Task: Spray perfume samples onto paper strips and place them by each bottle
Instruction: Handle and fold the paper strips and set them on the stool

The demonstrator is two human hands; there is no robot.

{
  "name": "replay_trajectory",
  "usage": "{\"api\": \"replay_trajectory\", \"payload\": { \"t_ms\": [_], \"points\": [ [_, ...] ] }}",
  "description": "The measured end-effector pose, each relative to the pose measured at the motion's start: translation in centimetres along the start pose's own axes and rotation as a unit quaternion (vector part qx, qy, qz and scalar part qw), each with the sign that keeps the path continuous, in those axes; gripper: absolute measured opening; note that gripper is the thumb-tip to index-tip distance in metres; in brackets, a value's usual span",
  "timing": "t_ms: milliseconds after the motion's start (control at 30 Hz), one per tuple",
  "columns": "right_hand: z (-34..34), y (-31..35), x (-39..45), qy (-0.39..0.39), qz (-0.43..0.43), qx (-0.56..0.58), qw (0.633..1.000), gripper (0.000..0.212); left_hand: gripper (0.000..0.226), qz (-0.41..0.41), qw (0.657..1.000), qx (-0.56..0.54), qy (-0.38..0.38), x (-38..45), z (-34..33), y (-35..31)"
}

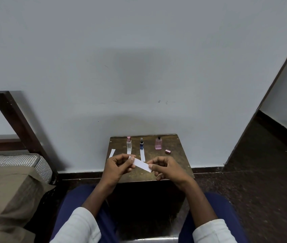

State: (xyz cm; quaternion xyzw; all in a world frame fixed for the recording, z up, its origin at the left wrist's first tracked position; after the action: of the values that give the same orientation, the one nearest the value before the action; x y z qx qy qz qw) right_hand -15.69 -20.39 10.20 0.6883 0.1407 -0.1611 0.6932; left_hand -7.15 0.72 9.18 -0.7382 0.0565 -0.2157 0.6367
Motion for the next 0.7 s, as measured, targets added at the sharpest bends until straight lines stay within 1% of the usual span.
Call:
{"api": "replay_trajectory", "payload": {
  "t_ms": [67, 200, 300, 467, 600, 700],
  "points": [
    [0.2, -0.2, -0.2, 0.006, -0.019, -0.018, 1.0, 0.012, 0.018, 0.004, 1.0, -0.005, 0.005, 0.0, 0.0, 0.0],
    [0.4, -0.6, -0.5, 0.02, -0.044, -0.047, 0.998, 0.017, 0.019, 0.001, 1.0, 0.018, 0.009, -0.1, 0.3, 0.1],
    [0.8, -0.9, -0.4, 0.014, -0.058, -0.045, 0.997, 0.017, 0.018, 0.0, 0.999, 0.036, 0.009, -0.2, 0.4, 0.2],
    [1.3, -1.0, -0.2, 0.006, -0.059, -0.026, 0.998, 0.021, 0.017, 0.008, 0.998, 0.068, 0.005, -0.2, 0.5, 0.2],
    [1.8, -1.2, -0.2, -0.018, -0.07, 0.001, 0.997, 0.021, 0.016, 0.011, 0.993, 0.115, 0.017, -0.3, 0.6, 0.3],
    [1.9, -1.3, -0.2, -0.048, -0.077, -0.016, 0.996, 0.019, 0.016, 0.017, 0.991, 0.129, 0.039, -0.4, 0.5, 0.5]
  ]
}}
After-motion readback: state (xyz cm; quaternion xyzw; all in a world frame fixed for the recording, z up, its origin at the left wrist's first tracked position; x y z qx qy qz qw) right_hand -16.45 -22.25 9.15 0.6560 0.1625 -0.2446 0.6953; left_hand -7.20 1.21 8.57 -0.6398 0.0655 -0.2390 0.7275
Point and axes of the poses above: each hand's wrist, its own x-axis towards the middle knuckle, its own z-axis out of the back of the hand, y = z × x, the point moved 4 cm from there along x, towards the middle knuckle, and after that the axes turned 14 degrees about -z, right-handed, at the moved point
